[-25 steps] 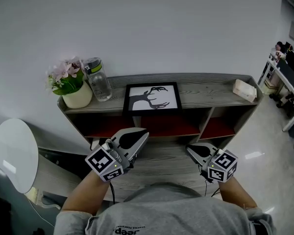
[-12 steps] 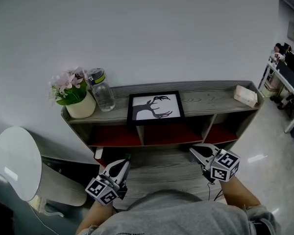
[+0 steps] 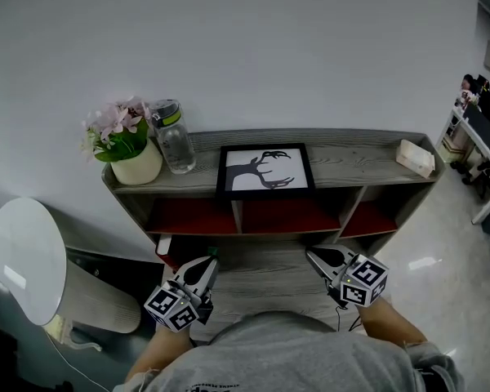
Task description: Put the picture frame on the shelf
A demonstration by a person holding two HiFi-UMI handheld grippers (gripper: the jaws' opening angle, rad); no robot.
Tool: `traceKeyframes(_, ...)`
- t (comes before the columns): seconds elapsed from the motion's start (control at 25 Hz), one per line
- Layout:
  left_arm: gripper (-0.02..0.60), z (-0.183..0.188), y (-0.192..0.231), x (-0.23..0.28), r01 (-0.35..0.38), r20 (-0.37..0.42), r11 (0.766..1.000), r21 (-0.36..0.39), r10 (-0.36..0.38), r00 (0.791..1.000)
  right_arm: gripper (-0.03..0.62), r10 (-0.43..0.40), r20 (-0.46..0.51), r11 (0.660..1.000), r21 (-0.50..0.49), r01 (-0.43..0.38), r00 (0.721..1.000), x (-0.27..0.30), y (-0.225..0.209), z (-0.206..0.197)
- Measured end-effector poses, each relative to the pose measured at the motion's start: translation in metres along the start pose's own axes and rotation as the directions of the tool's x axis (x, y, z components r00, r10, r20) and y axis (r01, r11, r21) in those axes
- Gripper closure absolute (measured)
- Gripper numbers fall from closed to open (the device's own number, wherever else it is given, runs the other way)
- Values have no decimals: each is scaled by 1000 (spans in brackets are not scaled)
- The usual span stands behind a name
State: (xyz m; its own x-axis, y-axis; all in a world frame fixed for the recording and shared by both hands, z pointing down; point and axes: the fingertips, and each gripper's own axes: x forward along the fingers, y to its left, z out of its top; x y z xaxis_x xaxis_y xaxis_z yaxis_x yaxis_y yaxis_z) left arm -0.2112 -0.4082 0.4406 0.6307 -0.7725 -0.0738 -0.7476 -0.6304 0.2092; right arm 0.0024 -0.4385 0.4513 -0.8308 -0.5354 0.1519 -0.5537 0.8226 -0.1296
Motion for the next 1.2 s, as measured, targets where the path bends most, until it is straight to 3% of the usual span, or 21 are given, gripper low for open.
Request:
traceKeyframes(0.44,566,-25,-10,9,38,-81,998,40,-34,996,586,-23,-15,1000,1,23,1000,-1,-6,-11)
traceKeyframes(1.2,566,-27,-13,9,38,-104,999,28,-35,994,588,-12,-25,999,-37,11,1000,-3,-4,-12)
